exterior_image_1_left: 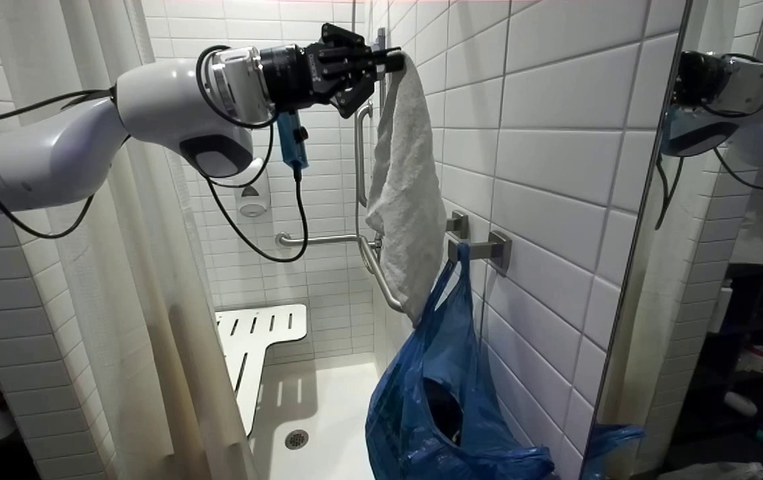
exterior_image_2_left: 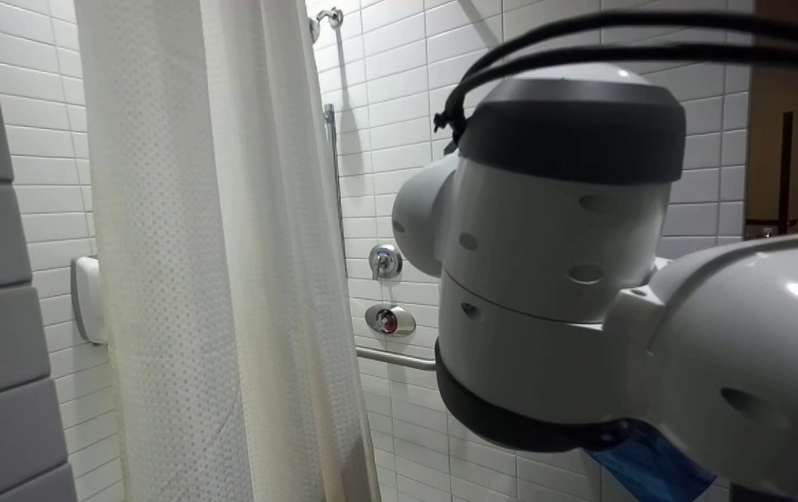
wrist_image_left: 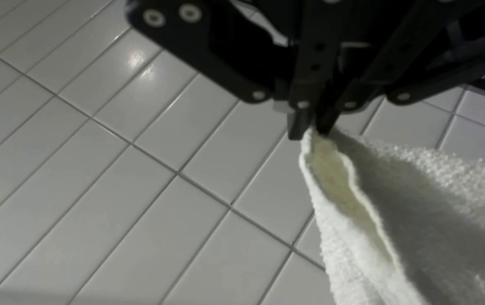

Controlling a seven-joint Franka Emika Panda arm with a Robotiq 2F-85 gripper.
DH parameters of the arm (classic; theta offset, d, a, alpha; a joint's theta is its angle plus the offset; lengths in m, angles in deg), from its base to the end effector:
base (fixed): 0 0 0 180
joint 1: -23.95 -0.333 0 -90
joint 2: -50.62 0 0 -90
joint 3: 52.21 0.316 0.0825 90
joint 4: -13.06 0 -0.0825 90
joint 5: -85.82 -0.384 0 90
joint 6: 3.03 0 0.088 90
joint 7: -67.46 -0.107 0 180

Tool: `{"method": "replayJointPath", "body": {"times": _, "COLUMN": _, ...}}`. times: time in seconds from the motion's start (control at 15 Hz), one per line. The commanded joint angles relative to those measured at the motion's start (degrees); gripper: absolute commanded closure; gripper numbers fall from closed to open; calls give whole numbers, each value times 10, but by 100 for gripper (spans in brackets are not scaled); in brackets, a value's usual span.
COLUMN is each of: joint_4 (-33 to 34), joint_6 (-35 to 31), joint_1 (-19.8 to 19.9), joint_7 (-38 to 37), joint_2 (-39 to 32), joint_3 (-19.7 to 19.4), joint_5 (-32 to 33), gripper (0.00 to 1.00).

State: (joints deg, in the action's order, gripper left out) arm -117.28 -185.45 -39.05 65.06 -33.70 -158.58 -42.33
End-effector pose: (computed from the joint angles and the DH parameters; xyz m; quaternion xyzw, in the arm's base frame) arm 0.3837 -0.1957 0.5363 0.2856 -0.5754 0.7595 0.1022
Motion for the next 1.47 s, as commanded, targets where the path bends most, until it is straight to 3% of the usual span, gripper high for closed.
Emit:
{"method": "replayJointPath", "body": {"times": 0.0, "joint_4": -2, "joint_6": 24, "joint_1": 10, "joint_7": 72, "joint_2": 0, "joint_3": -16, "joint_5": -69, "gripper": 98}}
{"method": "replayJointPath", "body": {"times": 0.67, "joint_4": -12, "joint_6": 70, "joint_1": 62, "joint_7": 220, "joint_2": 0, "joint_3": -15, "joint_5": -248, "gripper": 98}}
{"method": "replayJointPath", "body": {"times": 0.73, "joint_4": -15, "joint_6": 75, "joint_1": 64, "joint_7": 185, "joint_2": 0, "joint_3": -16, "joint_5": -213, "gripper": 98}}
{"method": "replayJointPath", "body": {"times": 1.4, "joint_4": -23, "joint_6": 93, "joint_1": 78, "joint_7": 184, "joint_2": 0, "joint_3": -19, "joint_5": -211, "gripper": 98}}
